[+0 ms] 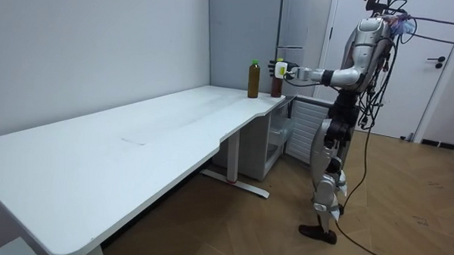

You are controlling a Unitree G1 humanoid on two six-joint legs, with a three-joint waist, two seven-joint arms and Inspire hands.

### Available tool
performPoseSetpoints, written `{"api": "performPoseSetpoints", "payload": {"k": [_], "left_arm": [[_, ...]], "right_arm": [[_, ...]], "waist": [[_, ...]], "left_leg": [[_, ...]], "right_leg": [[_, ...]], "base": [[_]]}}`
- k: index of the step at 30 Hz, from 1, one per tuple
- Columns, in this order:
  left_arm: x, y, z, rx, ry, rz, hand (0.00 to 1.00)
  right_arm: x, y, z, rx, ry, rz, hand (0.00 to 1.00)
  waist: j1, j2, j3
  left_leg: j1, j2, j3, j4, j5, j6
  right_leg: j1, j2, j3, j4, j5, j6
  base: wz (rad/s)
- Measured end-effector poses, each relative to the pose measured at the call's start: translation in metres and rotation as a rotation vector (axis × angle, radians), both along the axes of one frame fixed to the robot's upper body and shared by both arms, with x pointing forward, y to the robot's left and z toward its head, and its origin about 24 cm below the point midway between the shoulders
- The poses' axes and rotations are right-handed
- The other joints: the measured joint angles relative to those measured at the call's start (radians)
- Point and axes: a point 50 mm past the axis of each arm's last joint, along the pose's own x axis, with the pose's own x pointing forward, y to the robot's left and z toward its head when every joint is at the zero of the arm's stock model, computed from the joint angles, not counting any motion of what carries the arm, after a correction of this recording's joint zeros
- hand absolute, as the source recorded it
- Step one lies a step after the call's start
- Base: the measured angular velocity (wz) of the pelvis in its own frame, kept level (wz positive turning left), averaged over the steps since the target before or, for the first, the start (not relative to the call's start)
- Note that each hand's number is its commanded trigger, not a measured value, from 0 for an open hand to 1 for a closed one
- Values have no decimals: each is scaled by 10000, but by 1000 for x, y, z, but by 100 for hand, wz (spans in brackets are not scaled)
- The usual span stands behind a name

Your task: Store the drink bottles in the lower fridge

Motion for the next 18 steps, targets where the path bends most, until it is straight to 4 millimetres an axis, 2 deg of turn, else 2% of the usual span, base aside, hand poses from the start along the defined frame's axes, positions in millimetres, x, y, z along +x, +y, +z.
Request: {"api": "performPoseSetpoints", "payload": {"k": [10,17,18], "left_arm": [[14,0,3,135,-129,191,0],[14,1,0,213,33,342,0],[14,2,-1,240,83,358,0]], "right_arm": [[8,1,0,25,-345,202,0],[8,0,1,-14,-413,136,0],[9,0,1,-26,-432,223,0]], "waist": [[-235,18,-7],[-303,22,-13],[-395,11,-11]], "left_leg": [[-153,16,197,8,-8,-2],[-144,18,304,18,-7,-2],[-141,18,314,19,-7,-2]], "right_leg": [[-311,1,185,175,0,-3],[-355,3,288,178,0,-3],[-359,3,303,175,0,-3]], "base": [[-6],[-3],[0]]}}
